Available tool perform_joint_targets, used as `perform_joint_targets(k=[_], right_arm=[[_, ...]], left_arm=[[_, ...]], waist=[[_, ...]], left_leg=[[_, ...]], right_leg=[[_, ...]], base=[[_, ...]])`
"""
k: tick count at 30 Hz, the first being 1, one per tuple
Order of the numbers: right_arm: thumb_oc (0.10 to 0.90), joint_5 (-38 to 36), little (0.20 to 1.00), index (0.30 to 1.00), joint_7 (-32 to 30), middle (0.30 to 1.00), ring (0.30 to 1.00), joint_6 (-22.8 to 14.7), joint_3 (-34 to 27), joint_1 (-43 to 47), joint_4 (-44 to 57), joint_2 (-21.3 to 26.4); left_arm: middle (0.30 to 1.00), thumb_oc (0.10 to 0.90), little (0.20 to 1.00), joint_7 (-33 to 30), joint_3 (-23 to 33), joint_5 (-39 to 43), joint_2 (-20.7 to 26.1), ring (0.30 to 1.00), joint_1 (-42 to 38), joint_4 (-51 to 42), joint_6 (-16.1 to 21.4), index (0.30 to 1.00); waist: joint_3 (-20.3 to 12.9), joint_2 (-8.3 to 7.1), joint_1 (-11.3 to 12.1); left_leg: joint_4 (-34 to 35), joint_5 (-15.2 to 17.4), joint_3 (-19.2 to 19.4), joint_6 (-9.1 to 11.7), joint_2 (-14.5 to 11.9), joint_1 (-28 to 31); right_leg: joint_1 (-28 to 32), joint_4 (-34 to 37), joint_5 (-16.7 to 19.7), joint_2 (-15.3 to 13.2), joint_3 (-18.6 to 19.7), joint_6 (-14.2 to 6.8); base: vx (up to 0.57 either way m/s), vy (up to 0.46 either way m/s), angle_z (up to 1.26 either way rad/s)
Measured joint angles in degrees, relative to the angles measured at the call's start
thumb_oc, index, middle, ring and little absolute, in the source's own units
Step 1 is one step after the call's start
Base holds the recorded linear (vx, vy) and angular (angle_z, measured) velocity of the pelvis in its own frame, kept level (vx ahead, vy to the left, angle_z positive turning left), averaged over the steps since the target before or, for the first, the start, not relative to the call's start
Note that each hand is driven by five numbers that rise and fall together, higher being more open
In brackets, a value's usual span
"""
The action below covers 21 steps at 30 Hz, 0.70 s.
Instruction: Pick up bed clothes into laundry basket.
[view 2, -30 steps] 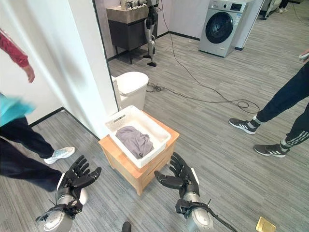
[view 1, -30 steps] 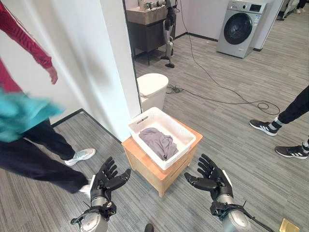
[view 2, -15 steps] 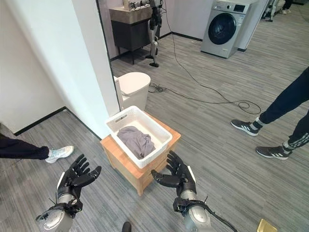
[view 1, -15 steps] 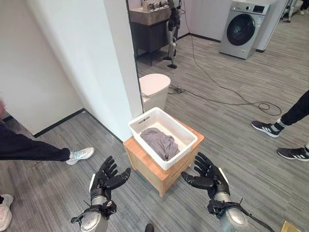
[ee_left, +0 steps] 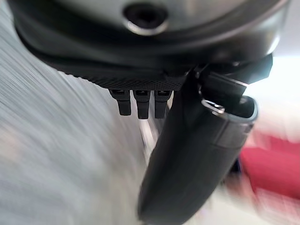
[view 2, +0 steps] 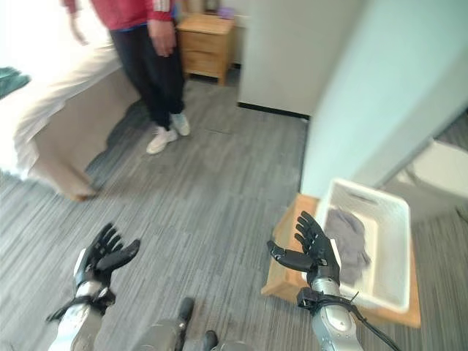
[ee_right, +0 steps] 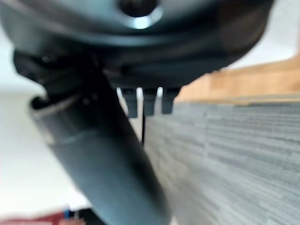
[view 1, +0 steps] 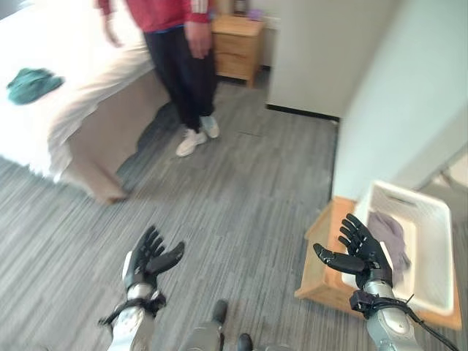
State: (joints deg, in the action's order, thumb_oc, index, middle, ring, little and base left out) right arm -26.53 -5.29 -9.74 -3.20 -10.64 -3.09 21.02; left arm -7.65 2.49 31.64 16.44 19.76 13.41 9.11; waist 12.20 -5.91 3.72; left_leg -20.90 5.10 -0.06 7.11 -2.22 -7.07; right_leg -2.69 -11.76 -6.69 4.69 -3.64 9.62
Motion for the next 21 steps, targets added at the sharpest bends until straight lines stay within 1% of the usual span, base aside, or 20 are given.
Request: perform_joint_targets(k=[1,2,3,4,5,6,7,8,9,10,11,12,13,14,15,16,17,18,19,21], right_arm=[[0.8,-0.66,0.9,0.9,0.09,0.9,0.9,-1.03,-0.22,0.01,1.67,0.41],[0.8,-0.99,0.9,0.9,0.23,0.9,0.9,-1.74,0.05,0.1,1.98,0.69],[0.8,-1.32,0.9,0.9,0.58,0.9,0.9,-2.29,0.43,1.01,2.0,0.59],[0.8,-1.44,0.9,0.9,0.99,0.9,0.9,-2.36,0.55,0.94,2.09,0.95],[0.8,-1.71,0.9,0.9,1.46,0.9,0.9,-2.41,1.11,1.03,1.79,1.01],[0.8,-2.05,0.9,0.9,1.44,0.9,0.9,-2.46,1.51,1.23,1.48,0.59],[0.8,-4.09,0.9,0.9,1.38,0.9,0.9,-2.15,1.49,-1.39,1.17,-0.07],[0.8,-4.15,0.9,0.9,2.09,0.9,0.9,-1.38,3.05,-1.81,1.09,0.78],[0.8,-4.09,0.9,0.9,3.58,0.9,0.9,-1.03,4.17,-1.11,1.09,0.78],[0.8,-4.16,0.9,0.9,3.89,0.9,0.9,-0.9,5.28,-0.47,0.28,-0.57],[0.8,-4.27,0.9,0.9,4.02,0.9,0.9,-0.81,6.18,-1.61,0.18,-1.02],[0.8,-4.37,0.9,0.9,5.03,0.9,0.9,-0.3,8.37,-4.81,-0.62,-1.22],[0.8,-4.36,0.9,0.9,5.5,0.9,0.9,0.41,10.05,-5.21,-1.29,-1.35],[0.8,-4.36,0.9,0.9,6.28,0.9,0.9,1.02,10.78,-5.38,-1.43,-1.68],[0.8,-4.34,0.9,0.9,7.31,0.9,0.9,1.14,11.22,-5.51,-1.39,-2.72],[0.8,-4.27,0.9,0.9,7.44,0.9,0.9,1.2,11.21,-6.07,-0.87,-2.78],[0.8,-4.26,0.9,0.9,7.51,0.9,0.9,1.19,11.21,-6.53,-0.61,-2.73],[0.8,-4.24,0.9,0.9,7.63,0.9,0.9,1.2,11.22,-6.62,-1.02,-3.19],[0.8,-4.25,0.9,0.9,7.56,0.9,0.9,1.2,10.97,-6.46,-1.85,-3.33],[0.8,-4.27,0.9,0.9,7.35,0.9,0.9,1.98,10.56,-5.6,-4.04,-3.19]], left_arm=[[0.9,0.8,0.9,0.26,-0.3,0.08,-0.65,0.9,1.54,0.0,-0.51,0.9],[0.9,0.8,0.9,0.37,-0.69,0.21,-1.27,0.9,1.89,-0.05,-0.69,0.9],[0.9,0.8,0.9,1.16,-2.01,0.41,-1.96,0.9,1.4,-0.28,-0.74,0.9],[0.9,0.8,0.9,1.28,-3.21,0.42,-2.66,0.9,0.56,-0.91,-0.77,0.9],[0.9,0.8,0.9,1.9,-3.97,0.42,-3.55,0.9,-0.65,-1.38,-0.67,0.9],[0.9,0.8,0.9,2.26,-5.07,0.38,-3.9,0.9,-2.33,-1.22,-0.73,0.9],[0.9,0.8,0.9,3.17,-8.04,0.2,-5.01,0.9,-6.54,-1.3,-0.5,0.9],[0.9,0.8,0.9,3.15,-8.76,0.17,-6.14,0.9,-6.84,-3.44,-0.26,0.9],[0.9,0.8,0.9,3.29,-8.82,-0.14,-6.54,0.9,-6.58,-5.46,-0.12,0.9],[0.9,0.8,0.9,3.42,-8.82,-0.3,-5.97,0.9,-7.66,-5.02,-0.12,0.9],[0.9,0.8,0.9,3.11,-10.11,-0.34,-5.41,0.9,-9.5,-3.54,-0.85,0.9],[0.9,0.8,0.9,3.48,-11.78,-1.19,-3.23,0.9,-10.51,-3.18,-0.52,0.9],[0.9,0.8,0.9,3.66,-11.71,-2.0,-1.77,0.9,-9.86,-3.54,-0.03,0.9],[0.9,0.8,0.9,3.8,-11.26,-2.82,-0.77,0.9,-9.59,-3.5,0.28,0.9],[0.9,0.8,0.9,3.37,-10.18,-3.2,0.78,0.9,-9.44,-3.0,0.24,0.9],[0.9,0.8,0.9,3.21,-9.26,-3.39,1.25,0.9,-8.82,-3.06,0.14,0.9],[0.9,0.8,0.9,3.16,-8.7,-3.68,1.32,0.9,-8.19,-3.07,0.14,0.9],[0.9,0.8,0.9,2.84,-7.41,-3.75,1.65,0.9,-6.89,-3.02,0.12,0.9],[0.9,0.8,0.9,2.64,-7.02,-3.75,1.15,0.9,-6.69,-2.56,0.12,0.9],[0.9,0.8,0.9,2.2,-7.01,-3.62,-0.87,0.9,-6.32,-2.39,0.1,0.9]], waist=[[-0.08,-0.07,-1.46],[-0.25,0.39,-2.64],[-0.45,1.29,-3.92],[-1.07,2.34,-5.96],[-1.25,3.52,-5.71],[-1.4,4.27,-6.86],[-1.82,5.37,-8.61],[-2.74,7.35,-7.2],[-2.73,9.96,-5.74],[-1.73,9.59,-5.52],[-1.58,9.98,-7.73],[-2.88,9.32,-11.17],[-4.09,9.02,-11.06],[-4.84,8.41,-10.21],[-5.21,7.35,-10.81],[-5.49,7.4,-10.81],[-5.9,7.36,-10.46],[-6.33,6.36,-10.33],[-6.55,6.25,-10.34],[-6.87,6.95,-8.97]], left_leg=[[-0.5,1.03,2.61,1.59,-2.54,3.96],[-0.12,0.85,5.06,1.57,-4.44,5.71],[2.94,1.93,8.56,2.93,-6.43,9.72],[6.0,1.73,8.94,2.61,-6.84,11.26],[8.43,2.19,10.9,3.07,-7.15,12.95],[9.23,2.56,14.55,2.57,-7.46,12.89],[14.19,3.19,19.71,0.61,-5.36,12.35],[18.72,2.7,16.49,-1.6,-2.88,12.98],[20.42,1.48,14.84,-4.83,-2.18,13.53],[21.17,-0.7,13.46,-5.58,-0.82,14.24],[20.28,-1.71,8.37,-5.81,0.53,13.62],[19.84,-1.85,2.56,-7.9,2.74,13.53],[20.42,-1.5,2.32,-8.93,3.57,12.68],[20.72,-1.23,2.07,-9.09,4.31,12.36],[20.22,-2.49,1.69,-9.87,5.25,11.33],[21.12,-3.06,1.19,-10.28,5.64,11.6],[21.85,-4.1,1.25,-9.94,5.93,12.11],[22.37,-4.46,1.29,-10.07,7.06,12.34],[22.24,-4.45,1.29,-10.07,7.35,12.35],[22.44,-4.48,2.74,-9.99,6.37,12.62]], right_leg=[[0.12,0.12,-0.07,-0.91,-3.32,-0.07],[0.22,0.42,-0.18,-1.12,-4.17,-0.34],[0.31,0.56,-0.35,-2.43,-9.32,-0.75],[0.1,1.24,-0.18,-2.9,-11.74,-1.06],[-0.16,1.43,0.27,-4.2,-15.53,-1.78],[0.16,2.11,0.61,-5.35,-19.17,-2.41],[-0.57,1.67,1.19,-8.53,-25.01,-4.15],[-2.32,0.79,1.84,-8.65,-24.96,-5.04],[-4.15,-2.36,1.9,-8.44,-23.71,-5.28],[-5.58,-7.99,0.83,-10.99,-21.68,-6.29],[-7.1,-14.65,0.95,-13.83,-16.65,-6.48],[-10.97,-21.8,-0.93,-12.69,-0.29,-12.83],[-12.26,-21.25,-0.99,-11.53,6.43,-15.71],[-13.59,-20.2,-1.55,-10.52,11.13,-16.14],[-13.99,-17.68,-1.59,-9.24,16.27,-16.27],[-14.02,-15.6,-1.4,-9.27,13.91,-15.93],[-13.74,-13.04,-0.84,-9.37,12.42,-15.16],[-11.96,-8.0,1.16,-9.28,9.38,-15.11],[-10.77,-5.79,4.26,-8.97,9.96,-13.6],[-8.84,-1.16,7.44,-7.95,10.24,-13.15]], base=[[-0.19,0.102,1.78],[-0.2,0.14,2.07],[-0.19,0.149,1.97],[-0.18,0.184,1.87],[-0.12,0.228,1.76],[-0.11,0.253,2.55],[-0.08,0.243,2.29],[-0.07,0.188,1.55],[-0.05,0.132,0.09],[-0.04,0.096,0.75],[-0.04,0.103,2.18],[-0.02,0.075,2.4],[-0.02,0.048,1.6],[0.01,0.046,0.6],[-0.01,0.052,0.52],[-0.01,0.054,0.53],[-0.06,0.01,0.24],[-0.03,0.003,0.07],[-0.03,0.022,-0.06],[0.01,0.011,-0.25]])
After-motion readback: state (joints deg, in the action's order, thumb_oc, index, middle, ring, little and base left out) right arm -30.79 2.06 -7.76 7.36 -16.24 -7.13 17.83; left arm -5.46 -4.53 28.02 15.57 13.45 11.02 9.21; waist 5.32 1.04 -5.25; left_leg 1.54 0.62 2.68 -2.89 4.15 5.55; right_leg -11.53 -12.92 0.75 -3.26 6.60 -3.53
